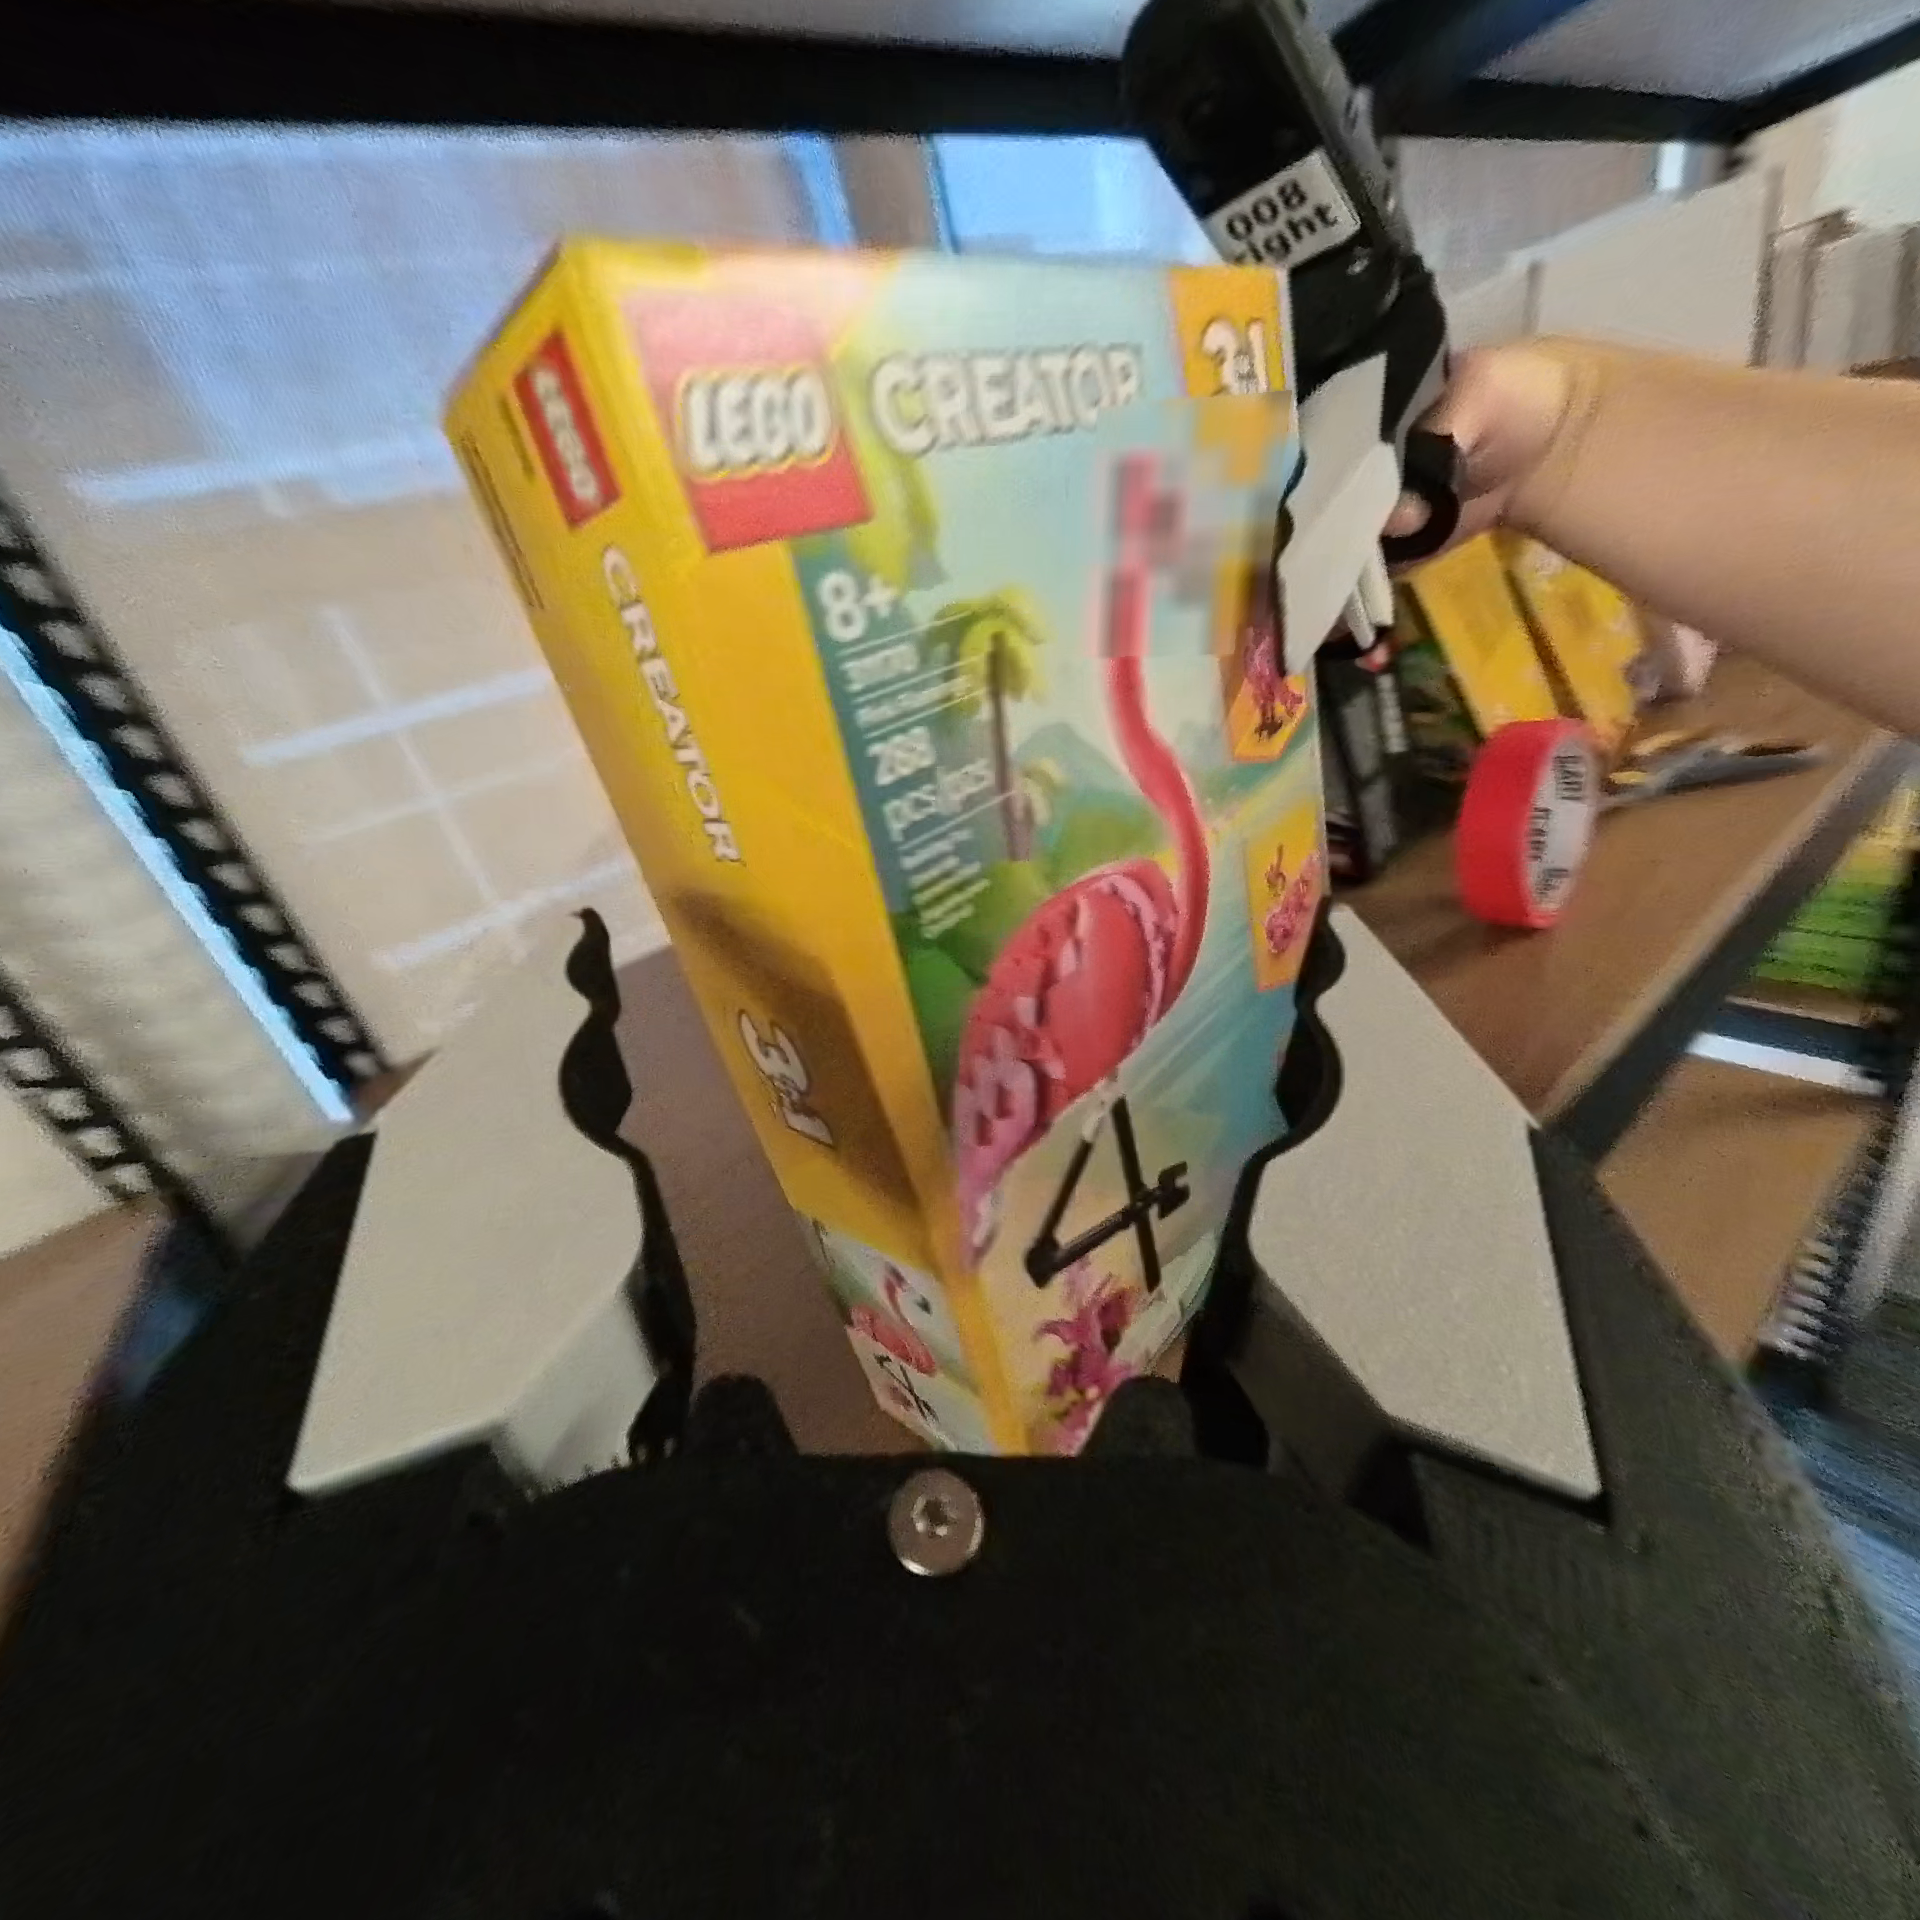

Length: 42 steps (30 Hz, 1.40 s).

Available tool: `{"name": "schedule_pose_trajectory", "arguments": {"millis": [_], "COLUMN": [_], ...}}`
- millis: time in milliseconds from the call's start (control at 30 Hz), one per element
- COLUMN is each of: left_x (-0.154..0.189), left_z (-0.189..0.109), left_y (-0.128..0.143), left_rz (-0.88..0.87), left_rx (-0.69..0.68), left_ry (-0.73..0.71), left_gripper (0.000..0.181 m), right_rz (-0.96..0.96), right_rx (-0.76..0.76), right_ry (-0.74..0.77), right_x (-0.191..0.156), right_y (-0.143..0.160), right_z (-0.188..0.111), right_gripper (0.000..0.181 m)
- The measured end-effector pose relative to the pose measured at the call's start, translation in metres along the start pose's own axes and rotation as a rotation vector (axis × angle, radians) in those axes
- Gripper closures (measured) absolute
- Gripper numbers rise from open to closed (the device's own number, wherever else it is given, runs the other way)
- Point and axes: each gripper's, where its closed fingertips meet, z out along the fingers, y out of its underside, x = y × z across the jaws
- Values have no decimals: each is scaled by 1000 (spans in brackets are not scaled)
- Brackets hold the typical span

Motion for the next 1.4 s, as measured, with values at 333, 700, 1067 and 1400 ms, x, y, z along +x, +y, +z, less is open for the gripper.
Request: {"name": "schedule_pose_trajectory", "arguments": {"millis": [333,700,1067,1400], "left_x": [59,-88,-279,-360], "left_z": [42,67,143,205], "left_y": [18,62,126,156], "left_rz": [-221,-173,-155,-153], "left_rx": [-140,-309,-358,-352], "left_ry": [514,-404,-680,-706], "left_gripper": [93,94,94,94], "right_rz": [15,-184,317,424], "right_rx": [48,422,333,182], "right_ry": [76,730,1217,1520], "right_x": [-13,-164,-239,-250], "right_y": [17,85,278,309], "right_z": [-33,-130,-184,-226], "right_gripper": [94,135,148,151]}}
